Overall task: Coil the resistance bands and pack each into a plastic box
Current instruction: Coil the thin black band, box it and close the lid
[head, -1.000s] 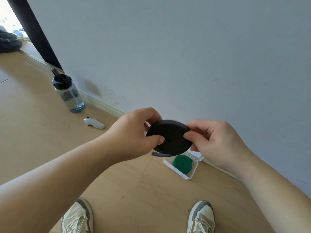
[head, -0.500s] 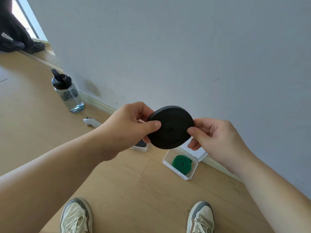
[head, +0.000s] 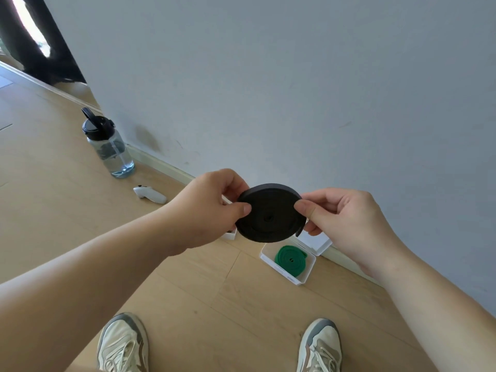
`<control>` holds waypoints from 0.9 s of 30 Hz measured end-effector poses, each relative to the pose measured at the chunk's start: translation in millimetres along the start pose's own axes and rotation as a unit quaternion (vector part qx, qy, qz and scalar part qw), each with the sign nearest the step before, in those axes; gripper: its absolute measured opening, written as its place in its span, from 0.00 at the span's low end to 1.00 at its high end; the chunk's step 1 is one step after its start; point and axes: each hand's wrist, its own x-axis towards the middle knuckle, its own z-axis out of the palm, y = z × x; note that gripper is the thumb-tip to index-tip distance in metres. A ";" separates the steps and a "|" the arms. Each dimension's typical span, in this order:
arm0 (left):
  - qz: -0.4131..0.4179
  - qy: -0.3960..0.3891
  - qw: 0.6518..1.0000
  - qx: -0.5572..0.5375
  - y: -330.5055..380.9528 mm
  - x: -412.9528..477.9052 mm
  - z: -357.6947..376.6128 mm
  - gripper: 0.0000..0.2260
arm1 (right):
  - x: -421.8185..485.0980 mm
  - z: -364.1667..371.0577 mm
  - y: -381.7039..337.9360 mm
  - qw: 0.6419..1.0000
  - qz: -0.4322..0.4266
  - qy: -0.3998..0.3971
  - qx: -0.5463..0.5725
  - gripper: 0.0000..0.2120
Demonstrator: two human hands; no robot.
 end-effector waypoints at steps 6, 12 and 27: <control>-0.013 -0.005 1.000 -0.027 -3.0 1.3 6.0 0.03 | 10.1 1.0 17.3 0.995 0.081 -0.009 0.050 0.04; -0.020 -0.023 0.998 -0.056 -6.2 2.2 15.3 0.04 | 15.4 2.5 25.0 0.994 0.101 -0.017 0.035 0.03; -0.112 -0.033 0.986 -0.123 -24.5 49.2 0.6 0.10 | 32.1 40.4 34.6 0.977 0.150 0.077 0.128 0.06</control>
